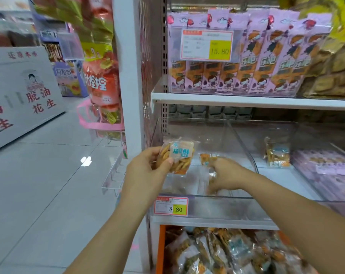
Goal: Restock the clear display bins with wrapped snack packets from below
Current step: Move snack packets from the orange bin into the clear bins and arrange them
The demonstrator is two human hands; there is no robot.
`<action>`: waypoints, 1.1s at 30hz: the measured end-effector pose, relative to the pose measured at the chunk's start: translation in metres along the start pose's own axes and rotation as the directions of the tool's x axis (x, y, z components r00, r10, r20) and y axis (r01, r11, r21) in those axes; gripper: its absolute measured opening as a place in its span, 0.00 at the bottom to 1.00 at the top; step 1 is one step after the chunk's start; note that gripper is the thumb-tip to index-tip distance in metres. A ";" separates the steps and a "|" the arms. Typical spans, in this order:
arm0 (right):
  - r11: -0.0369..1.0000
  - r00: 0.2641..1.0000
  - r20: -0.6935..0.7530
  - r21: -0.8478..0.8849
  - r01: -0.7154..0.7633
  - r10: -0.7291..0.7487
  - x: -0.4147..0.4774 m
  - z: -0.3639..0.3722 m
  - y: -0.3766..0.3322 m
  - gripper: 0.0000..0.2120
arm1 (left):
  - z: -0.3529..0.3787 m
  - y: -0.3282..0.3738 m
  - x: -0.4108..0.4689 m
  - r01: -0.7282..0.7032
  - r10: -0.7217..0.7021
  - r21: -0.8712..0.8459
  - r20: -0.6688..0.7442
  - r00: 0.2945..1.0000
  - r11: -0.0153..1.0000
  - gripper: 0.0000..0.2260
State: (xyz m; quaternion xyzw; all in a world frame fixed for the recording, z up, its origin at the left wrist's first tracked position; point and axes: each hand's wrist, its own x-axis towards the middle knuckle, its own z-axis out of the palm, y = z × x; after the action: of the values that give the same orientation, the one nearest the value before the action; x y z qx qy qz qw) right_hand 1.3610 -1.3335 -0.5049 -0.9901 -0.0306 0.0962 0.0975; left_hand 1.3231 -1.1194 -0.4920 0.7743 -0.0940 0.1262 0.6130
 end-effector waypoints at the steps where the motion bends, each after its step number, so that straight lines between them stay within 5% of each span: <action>1: 0.998 0.993 -0.116 0.052 0.020 -0.014 -0.007 -0.006 0.001 0.17 | 0.000 0.000 -0.001 0.007 -0.007 -0.004 -0.008 1.000 1.000 0.08; 5: 0.947 0.861 -0.506 0.248 0.206 -0.055 -0.047 -0.025 0.006 0.19 | 0.002 0.003 -0.004 0.112 -0.113 -0.051 -0.032 0.993 0.992 0.04; 9: 0.905 0.526 -0.844 0.138 0.403 -0.105 -0.083 -0.027 0.001 0.19 | 0.013 0.005 -0.010 0.335 -0.313 -0.265 0.123 0.942 0.904 0.09; 12: 0.896 0.326 -0.928 -0.016 0.444 -0.178 -0.091 -0.022 -0.006 0.18 | 0.027 0.011 -0.019 0.478 -0.399 -0.427 0.266 0.878 0.768 0.13; 14: 0.887 0.271 -0.932 -0.096 0.451 -0.239 -0.089 -0.014 -0.012 0.19 | 0.034 0.016 -0.024 0.538 -0.393 -0.517 0.369 0.842 0.666 0.14; 20: 0.834 0.445 -0.811 -0.092 0.545 -0.380 -0.089 0.010 -0.024 0.18 | 0.031 0.019 -0.024 0.541 -0.329 -0.601 0.433 0.839 0.588 0.07; 27: 0.640 0.640 -0.760 0.435 0.634 -0.118 -0.105 -0.011 -0.041 0.10 | 0.015 0.022 -0.027 0.420 -0.216 -0.599 0.385 0.898 0.682 0.06; 31: 0.465 0.865 -0.500 0.779 0.422 0.053 -0.103 -0.020 -0.036 0.27 | 0.015 0.025 -0.030 0.262 -0.099 -0.498 0.329 0.939 0.827 0.12; 33: 0.378 0.919 -0.387 0.863 0.334 0.071 -0.103 -0.023 -0.031 0.34 | 0.015 0.024 -0.029 0.230 -0.091 -0.465 0.302 0.949 0.855 0.11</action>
State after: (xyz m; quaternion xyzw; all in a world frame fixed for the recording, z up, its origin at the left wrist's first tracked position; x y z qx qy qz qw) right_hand 1.2632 -1.3152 -0.4576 -0.7629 -0.0343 -0.0952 0.6386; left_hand 1.2894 -1.1398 -0.4818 0.6063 -0.1401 -0.0607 0.7804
